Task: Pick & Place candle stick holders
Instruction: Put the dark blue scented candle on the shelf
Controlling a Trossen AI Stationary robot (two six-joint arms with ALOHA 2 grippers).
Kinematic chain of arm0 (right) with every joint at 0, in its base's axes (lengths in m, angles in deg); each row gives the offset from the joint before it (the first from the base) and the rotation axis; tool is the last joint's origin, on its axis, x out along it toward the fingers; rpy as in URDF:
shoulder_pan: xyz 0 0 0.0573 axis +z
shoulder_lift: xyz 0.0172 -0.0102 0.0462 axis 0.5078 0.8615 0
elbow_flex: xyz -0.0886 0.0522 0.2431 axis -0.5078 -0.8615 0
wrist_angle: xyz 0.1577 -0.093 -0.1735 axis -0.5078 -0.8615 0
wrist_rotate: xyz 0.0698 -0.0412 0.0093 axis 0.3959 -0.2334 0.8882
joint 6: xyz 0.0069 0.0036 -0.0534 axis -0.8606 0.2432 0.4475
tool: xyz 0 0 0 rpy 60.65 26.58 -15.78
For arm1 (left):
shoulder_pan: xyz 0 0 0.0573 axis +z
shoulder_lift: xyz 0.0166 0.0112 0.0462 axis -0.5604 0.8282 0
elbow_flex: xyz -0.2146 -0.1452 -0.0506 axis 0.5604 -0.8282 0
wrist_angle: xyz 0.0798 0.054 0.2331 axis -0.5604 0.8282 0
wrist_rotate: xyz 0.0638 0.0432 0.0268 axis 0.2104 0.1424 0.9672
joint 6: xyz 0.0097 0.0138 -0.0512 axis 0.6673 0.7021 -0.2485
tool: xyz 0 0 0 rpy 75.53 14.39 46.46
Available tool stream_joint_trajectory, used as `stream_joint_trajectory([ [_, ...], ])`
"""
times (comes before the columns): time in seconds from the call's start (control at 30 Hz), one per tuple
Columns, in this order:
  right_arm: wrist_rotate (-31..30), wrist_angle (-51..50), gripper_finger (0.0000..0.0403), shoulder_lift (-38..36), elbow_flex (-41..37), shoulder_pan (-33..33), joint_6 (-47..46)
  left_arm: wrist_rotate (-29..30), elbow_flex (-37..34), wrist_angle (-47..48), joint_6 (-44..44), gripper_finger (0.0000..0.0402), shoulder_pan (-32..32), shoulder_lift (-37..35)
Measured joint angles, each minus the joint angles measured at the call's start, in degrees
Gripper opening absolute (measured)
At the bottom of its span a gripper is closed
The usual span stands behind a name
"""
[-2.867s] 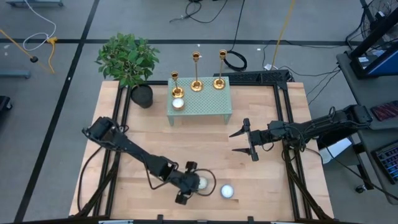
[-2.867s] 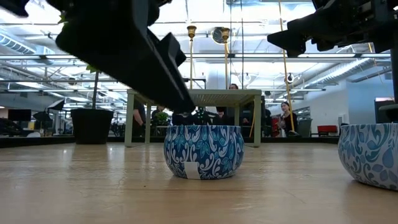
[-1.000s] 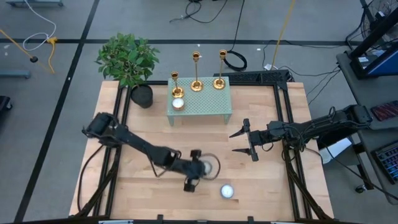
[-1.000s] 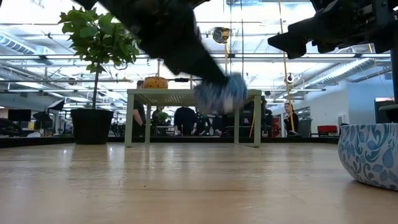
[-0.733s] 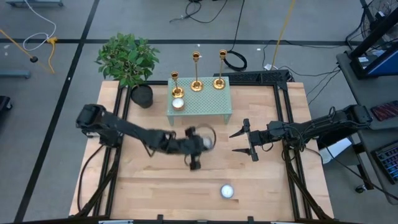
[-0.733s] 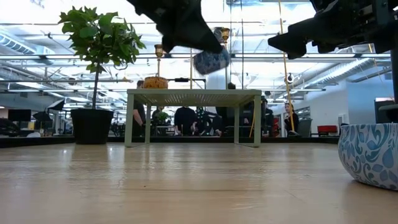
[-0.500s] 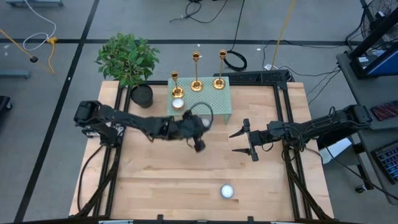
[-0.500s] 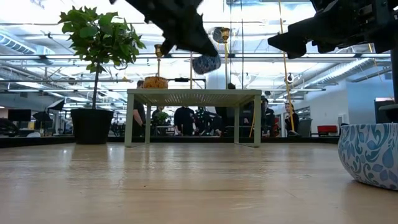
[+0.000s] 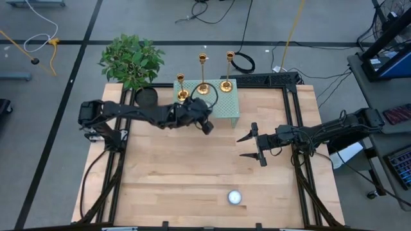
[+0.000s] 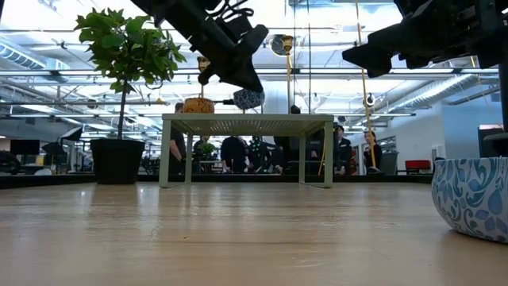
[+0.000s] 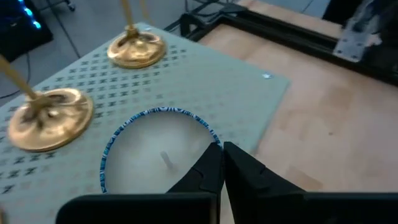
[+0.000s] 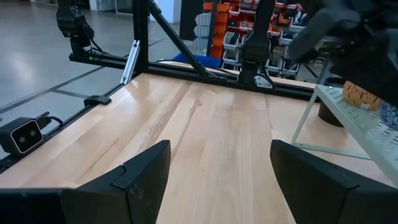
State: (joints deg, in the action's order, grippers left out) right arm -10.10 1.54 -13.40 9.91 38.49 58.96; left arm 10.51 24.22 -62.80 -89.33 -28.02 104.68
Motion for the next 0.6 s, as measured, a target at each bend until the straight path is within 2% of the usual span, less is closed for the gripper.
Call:
stream_joint_trajectory([
  [0.23,0.0,0.0,0.0267,0.0,0.0,0.0,0.1,-0.1,0.0,5.3,-1.2,0.0005,2.1,0.0],
  [0.6,0.0,0.0,0.0267,0.0,0.0,0.0,-0.3,-1.5,0.0,3.8,2.3,0.0073,3.3,0.0],
])
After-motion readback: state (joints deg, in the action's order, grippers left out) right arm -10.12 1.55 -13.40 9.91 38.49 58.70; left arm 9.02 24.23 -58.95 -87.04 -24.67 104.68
